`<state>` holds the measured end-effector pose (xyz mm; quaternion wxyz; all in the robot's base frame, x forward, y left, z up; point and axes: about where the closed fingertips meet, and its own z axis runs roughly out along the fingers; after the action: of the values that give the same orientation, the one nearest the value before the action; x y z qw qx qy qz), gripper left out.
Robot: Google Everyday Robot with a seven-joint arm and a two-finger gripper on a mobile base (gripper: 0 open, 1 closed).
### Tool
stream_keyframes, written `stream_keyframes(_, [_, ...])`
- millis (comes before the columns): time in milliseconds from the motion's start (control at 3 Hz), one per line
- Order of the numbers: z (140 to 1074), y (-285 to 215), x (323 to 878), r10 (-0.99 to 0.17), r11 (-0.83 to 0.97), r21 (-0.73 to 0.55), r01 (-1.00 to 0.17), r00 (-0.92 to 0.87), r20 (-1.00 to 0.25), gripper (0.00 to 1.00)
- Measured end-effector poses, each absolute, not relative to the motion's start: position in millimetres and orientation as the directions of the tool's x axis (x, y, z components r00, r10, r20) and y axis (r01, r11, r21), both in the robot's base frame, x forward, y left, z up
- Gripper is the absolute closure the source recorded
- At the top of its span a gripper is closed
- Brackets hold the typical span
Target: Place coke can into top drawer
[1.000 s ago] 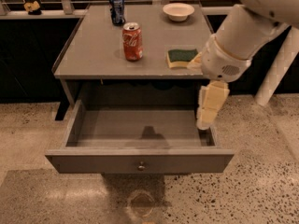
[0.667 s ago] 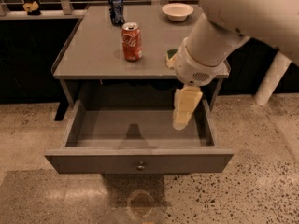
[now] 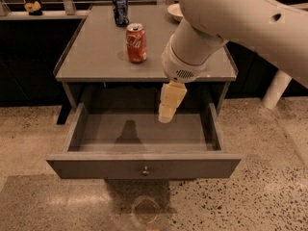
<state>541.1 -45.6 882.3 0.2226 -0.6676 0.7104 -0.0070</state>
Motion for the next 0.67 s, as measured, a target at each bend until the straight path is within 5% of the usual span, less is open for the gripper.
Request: stream_keyframes(667, [870.1,-22.3,603.1,-0.905,0.056,-0.323,-0.945,0.089,-0.416,0.0])
